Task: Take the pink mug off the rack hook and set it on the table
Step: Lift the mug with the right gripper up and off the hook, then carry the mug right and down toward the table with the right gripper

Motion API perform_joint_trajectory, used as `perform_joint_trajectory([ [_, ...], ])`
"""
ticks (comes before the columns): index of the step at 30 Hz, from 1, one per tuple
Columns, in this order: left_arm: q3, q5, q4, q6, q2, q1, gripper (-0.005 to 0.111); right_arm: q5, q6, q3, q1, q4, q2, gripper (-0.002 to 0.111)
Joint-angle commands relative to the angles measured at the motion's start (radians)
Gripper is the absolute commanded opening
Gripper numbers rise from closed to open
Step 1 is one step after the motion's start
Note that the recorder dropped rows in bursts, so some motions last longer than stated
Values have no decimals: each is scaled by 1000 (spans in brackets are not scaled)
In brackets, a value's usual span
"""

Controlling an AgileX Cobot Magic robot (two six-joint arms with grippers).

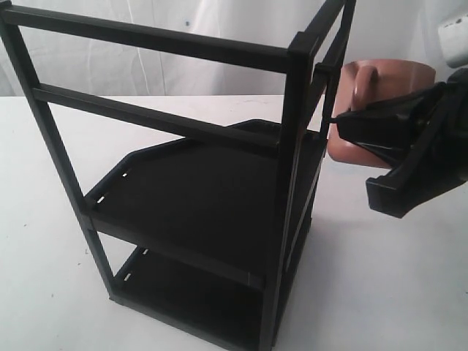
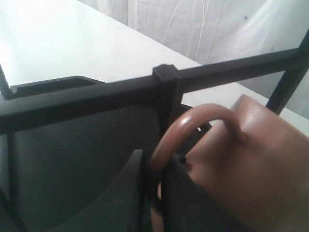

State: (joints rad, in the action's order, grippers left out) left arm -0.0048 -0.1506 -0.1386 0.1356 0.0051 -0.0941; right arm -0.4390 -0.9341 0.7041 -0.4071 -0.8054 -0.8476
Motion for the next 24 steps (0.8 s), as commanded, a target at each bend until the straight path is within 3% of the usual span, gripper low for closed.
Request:
perform_joint_trajectory([
  [1, 5, 1, -6, -2, -5, 2, 0, 8, 4, 6, -3, 27, 8, 0],
  [15, 5, 1, -6, -2, -5, 2, 0, -76, 159, -4, -3, 243, 109, 0],
  [24, 5, 1, -6, -2, -5, 2, 0, -30, 187, -198, -3, 372, 275, 0],
])
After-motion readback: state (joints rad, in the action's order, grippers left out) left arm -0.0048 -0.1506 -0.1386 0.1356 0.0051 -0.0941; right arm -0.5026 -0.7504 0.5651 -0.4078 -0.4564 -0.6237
